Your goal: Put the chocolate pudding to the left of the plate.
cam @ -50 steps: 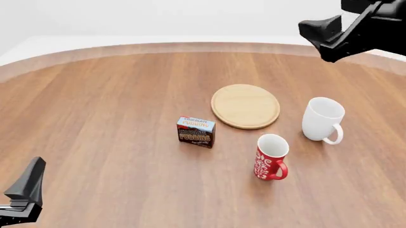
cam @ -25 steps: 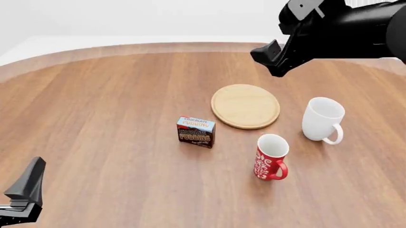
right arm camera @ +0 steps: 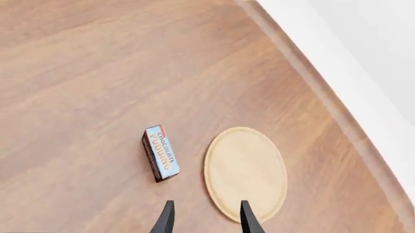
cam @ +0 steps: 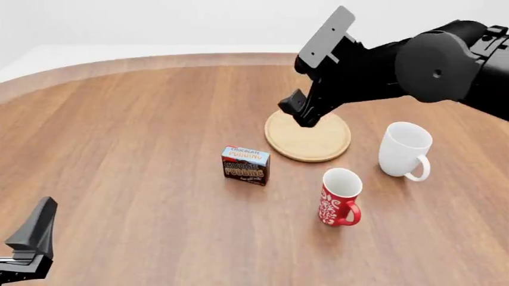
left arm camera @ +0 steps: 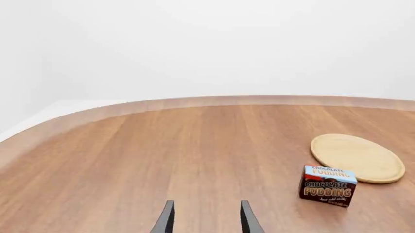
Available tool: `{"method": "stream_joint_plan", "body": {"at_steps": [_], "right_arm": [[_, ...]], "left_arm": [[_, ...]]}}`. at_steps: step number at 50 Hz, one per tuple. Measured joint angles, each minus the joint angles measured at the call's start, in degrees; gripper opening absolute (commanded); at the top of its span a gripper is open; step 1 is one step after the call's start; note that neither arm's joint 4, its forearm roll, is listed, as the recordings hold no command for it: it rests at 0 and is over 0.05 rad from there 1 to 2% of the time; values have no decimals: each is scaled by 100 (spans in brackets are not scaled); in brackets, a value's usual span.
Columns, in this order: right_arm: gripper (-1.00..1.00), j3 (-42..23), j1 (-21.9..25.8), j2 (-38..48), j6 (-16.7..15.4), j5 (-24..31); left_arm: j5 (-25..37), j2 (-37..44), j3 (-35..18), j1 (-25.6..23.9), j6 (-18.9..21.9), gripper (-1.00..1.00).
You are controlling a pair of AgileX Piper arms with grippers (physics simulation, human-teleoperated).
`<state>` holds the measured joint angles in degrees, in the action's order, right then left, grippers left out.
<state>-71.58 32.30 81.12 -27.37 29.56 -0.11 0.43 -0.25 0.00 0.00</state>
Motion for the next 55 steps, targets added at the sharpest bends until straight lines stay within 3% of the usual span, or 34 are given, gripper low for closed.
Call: {"method": "stream_joint_plan", "body": {"at_steps": [23, 55], "right_arm": [[100, -238, 318, 740, 154, -45], [100, -657, 377, 1658, 290, -225]], "left_arm": [[0, 0, 0, 0, 0, 100], [0, 0, 0, 0, 0, 100]]}}
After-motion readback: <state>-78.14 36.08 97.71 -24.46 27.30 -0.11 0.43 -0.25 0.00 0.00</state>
